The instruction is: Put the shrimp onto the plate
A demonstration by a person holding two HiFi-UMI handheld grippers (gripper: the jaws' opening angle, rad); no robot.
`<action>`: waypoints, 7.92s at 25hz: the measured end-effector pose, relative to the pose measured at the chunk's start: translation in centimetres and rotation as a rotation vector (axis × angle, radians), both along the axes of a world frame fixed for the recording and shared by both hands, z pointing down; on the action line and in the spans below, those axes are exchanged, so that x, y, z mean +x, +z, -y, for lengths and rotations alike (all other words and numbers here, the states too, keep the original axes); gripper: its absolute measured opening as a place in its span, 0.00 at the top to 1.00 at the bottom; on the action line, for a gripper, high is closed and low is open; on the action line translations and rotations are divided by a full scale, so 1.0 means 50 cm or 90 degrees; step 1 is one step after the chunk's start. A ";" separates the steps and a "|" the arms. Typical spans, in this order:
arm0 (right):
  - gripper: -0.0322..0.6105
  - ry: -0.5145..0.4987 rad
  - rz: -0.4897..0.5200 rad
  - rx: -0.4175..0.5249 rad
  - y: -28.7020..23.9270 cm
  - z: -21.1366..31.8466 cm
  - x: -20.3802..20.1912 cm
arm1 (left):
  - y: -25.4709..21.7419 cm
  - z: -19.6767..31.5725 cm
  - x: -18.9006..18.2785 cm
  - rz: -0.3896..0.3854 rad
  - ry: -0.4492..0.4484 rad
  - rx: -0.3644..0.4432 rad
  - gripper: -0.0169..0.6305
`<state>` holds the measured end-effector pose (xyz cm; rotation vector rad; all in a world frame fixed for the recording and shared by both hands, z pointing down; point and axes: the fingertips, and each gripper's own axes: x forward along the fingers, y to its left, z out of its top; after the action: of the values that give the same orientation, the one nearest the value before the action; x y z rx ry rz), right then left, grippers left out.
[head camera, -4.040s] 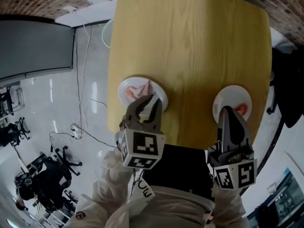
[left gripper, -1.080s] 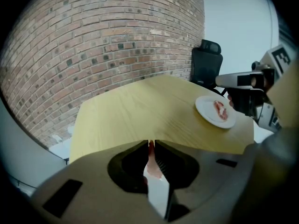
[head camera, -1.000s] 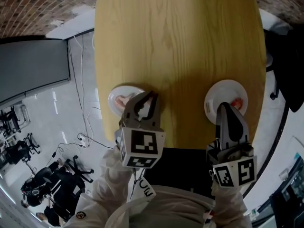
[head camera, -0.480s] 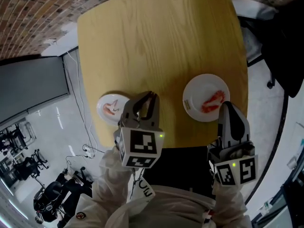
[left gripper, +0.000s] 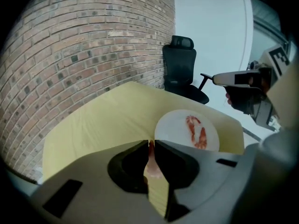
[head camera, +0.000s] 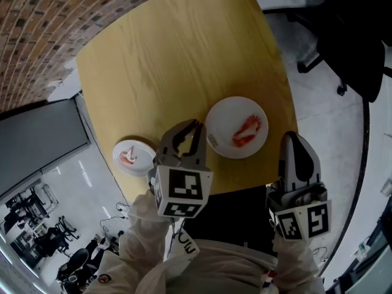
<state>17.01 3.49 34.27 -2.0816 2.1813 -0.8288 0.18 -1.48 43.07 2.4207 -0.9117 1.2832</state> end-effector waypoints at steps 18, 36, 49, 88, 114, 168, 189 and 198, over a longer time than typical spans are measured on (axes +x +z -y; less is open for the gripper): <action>0.91 0.079 0.001 -0.017 0.018 -0.058 0.135 | 0.020 -0.012 0.176 -0.003 0.117 -0.005 0.90; 0.91 0.129 0.012 -0.028 0.039 -0.100 0.211 | 0.037 -0.016 0.256 -0.009 0.142 -0.008 0.90; 0.91 0.115 0.016 -0.032 0.046 -0.091 0.207 | 0.035 -0.009 0.264 -0.027 0.125 0.003 0.89; 0.91 -0.154 0.010 -0.012 0.001 0.088 -0.203 | -0.022 0.028 -0.222 -0.026 -0.159 0.018 0.89; 0.91 -0.248 0.014 -0.029 0.026 0.096 -0.467 | 0.035 -0.027 -0.500 0.084 -0.143 -0.018 0.87; 0.91 -0.178 0.017 -0.019 0.010 0.091 -0.341 | 0.026 -0.022 -0.387 0.075 -0.085 -0.069 0.88; 0.91 -0.083 0.020 -0.012 -0.012 0.015 -0.039 | -0.027 -0.011 -0.066 0.035 -0.054 -0.017 0.88; 0.91 -0.056 0.020 -0.019 0.000 0.000 0.049 | -0.019 -0.001 0.035 0.004 -0.053 -0.008 0.88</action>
<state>19.47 3.51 34.26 -1.9832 2.2729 -0.8999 1.92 -1.45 42.12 2.3453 -0.9915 1.2632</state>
